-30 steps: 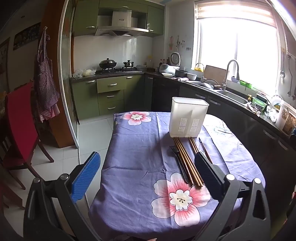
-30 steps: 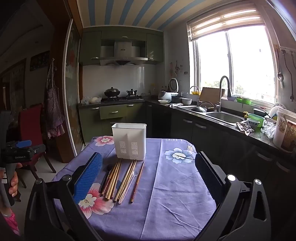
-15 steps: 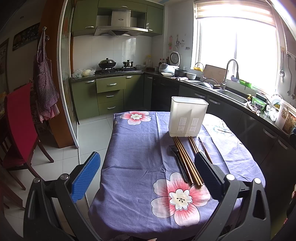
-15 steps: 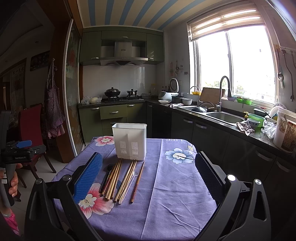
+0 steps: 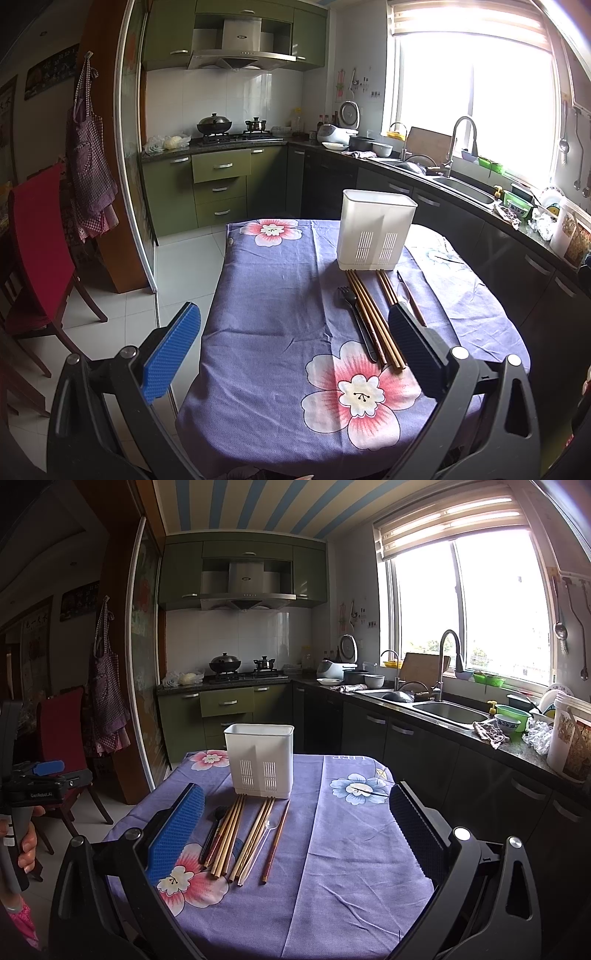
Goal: Organize utensils
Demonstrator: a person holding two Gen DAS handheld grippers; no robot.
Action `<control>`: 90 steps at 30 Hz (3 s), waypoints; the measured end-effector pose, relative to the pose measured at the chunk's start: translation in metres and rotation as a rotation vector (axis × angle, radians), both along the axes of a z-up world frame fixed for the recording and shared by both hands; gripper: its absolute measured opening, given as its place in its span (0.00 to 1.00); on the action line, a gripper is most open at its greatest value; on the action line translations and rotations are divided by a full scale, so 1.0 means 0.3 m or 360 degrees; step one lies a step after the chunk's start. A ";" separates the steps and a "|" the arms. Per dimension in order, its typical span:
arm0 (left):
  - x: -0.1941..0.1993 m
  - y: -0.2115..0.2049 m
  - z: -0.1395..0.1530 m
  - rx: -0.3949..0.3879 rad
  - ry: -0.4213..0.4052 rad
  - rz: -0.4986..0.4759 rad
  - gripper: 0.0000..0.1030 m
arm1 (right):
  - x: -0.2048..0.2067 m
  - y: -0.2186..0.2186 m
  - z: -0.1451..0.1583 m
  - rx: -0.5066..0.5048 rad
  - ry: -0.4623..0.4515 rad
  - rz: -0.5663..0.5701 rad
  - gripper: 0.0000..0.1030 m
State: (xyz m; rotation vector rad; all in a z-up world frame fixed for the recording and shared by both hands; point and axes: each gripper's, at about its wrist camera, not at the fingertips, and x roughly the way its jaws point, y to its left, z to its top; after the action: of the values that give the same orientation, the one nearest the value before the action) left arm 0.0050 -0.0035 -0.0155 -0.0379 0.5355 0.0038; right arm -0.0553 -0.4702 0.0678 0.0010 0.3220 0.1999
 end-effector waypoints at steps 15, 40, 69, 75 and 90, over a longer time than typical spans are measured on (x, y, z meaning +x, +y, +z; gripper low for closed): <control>-0.004 -0.004 -0.010 0.0009 0.0003 -0.0006 0.94 | 0.000 0.005 -0.001 0.0005 0.0001 0.0002 0.96; 0.021 -0.001 0.033 0.0030 0.0042 0.0011 0.94 | 0.057 -0.023 -0.009 0.0070 0.0044 0.0007 0.96; 0.067 0.014 0.009 0.0040 0.0116 0.0017 0.94 | 0.161 -0.021 -0.050 0.0047 0.0265 0.0025 0.96; 0.190 -0.035 -0.045 0.0054 0.0275 -0.0012 0.94 | 0.318 -0.069 -0.103 0.0016 0.0472 0.0000 0.96; 0.646 -0.272 -0.294 0.0143 0.0847 -0.0113 0.91 | 0.790 0.025 -0.363 0.0039 0.1281 0.0220 0.82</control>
State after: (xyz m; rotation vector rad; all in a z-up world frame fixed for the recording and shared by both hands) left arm 0.1990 -0.0852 -0.1038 0.0722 1.0679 -0.0324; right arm 0.1816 -0.4627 -0.0412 0.0856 1.1236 0.3369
